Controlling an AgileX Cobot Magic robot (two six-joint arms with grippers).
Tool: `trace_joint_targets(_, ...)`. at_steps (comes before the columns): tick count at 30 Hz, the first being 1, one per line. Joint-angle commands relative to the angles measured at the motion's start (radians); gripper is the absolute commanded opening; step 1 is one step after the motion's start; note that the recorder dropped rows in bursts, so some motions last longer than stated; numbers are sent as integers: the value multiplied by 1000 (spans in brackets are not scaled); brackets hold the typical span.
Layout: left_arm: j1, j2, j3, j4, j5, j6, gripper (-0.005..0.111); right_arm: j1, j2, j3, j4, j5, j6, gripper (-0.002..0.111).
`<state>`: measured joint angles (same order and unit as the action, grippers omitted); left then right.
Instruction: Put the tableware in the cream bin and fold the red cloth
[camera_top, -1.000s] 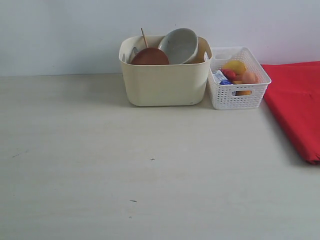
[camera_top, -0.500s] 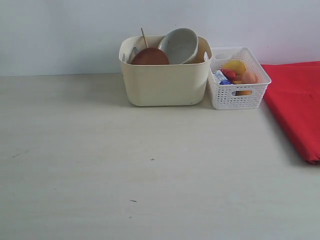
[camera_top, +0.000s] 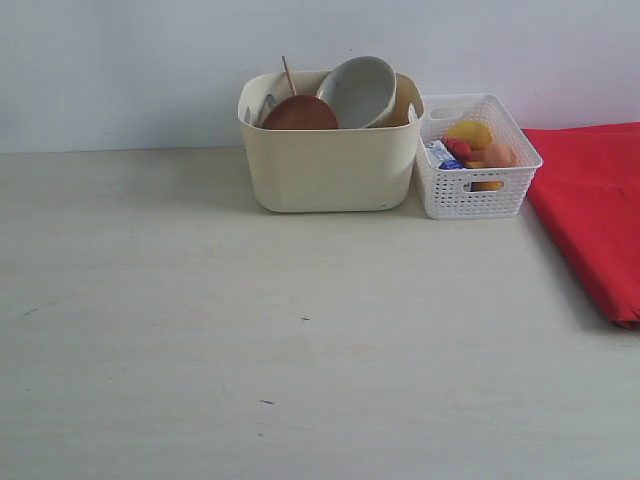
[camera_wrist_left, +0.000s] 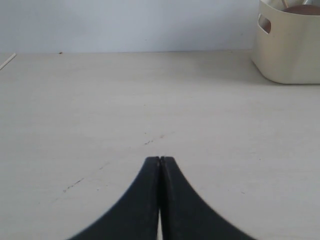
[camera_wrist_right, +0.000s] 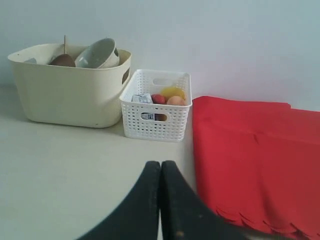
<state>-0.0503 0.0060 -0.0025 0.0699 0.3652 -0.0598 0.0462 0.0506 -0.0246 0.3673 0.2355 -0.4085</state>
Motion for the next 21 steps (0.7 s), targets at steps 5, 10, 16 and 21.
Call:
trace_joint_targets(5, 2, -6, 2, 5, -6, -1, 0, 0, -5, 25, -4, -50, -9, 0)
trace_joint_targets(10, 2, -6, 2, 5, -6, -1, 0, 0, -5, 25, 0, -50, -6, 0)
trace_joint_targets(16, 2, -6, 2, 5, -6, -1, 0, 0, -39, 25, -192, -21, 178, 0)
trace_joint_targets(21, 2, -6, 2, 5, -6, -1, 0, 0, -51, 25, -438, 15, 446, 0)
